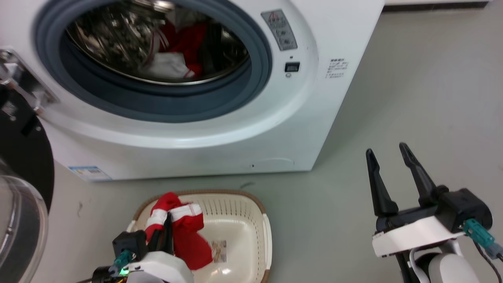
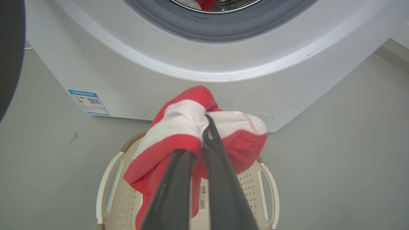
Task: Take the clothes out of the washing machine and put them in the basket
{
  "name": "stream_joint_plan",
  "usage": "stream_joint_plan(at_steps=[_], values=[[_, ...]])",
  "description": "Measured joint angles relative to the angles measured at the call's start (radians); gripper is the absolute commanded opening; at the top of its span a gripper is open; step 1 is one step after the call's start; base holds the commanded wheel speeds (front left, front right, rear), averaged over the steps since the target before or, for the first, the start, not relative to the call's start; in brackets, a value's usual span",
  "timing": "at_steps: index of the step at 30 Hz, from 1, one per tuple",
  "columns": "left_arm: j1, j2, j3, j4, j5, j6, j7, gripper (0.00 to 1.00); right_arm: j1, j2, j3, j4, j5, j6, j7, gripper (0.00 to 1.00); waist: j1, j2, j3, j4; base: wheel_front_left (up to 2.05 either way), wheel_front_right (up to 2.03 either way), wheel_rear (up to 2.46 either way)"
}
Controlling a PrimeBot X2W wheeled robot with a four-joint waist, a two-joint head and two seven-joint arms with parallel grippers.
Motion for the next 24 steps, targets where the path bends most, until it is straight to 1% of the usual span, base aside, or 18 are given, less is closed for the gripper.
stream_joint_plan(at_steps=[6,12,17,24], values=[[-0.134,0.014,-0.01,0.193,0.01,-0.02,-0.023,0.0,-0.054,0.0,0.008,-0.021,-0.012,0.0,-0.006,1.0,0.0002,0.0,0.114,-0.012,0.0,0.0,0.0],[-0.27,0.025,-0.004,0.389,0.009,-0.035,-0.04,0.0,-0.116,0.0,0.025,-0.023,-0.005,0.0,-0.027,1.0,0.0002,0.0,0.228,-0.04,0.0,0.0,0.0],[-0.383,0.033,0.003,0.528,0.006,-0.036,-0.049,0.0,-0.152,0.0,0.028,-0.016,0.01,0.0,-0.044,1.0,0.0002,0.0,0.315,-0.066,0.0,0.0,0.0],[-0.537,0.052,0.014,0.68,-0.001,-0.035,-0.052,0.0,-0.202,0.0,0.045,-0.008,0.012,0.0,-0.067,1.0,0.0003,0.0,0.433,-0.095,0.0,0.0,0.0]])
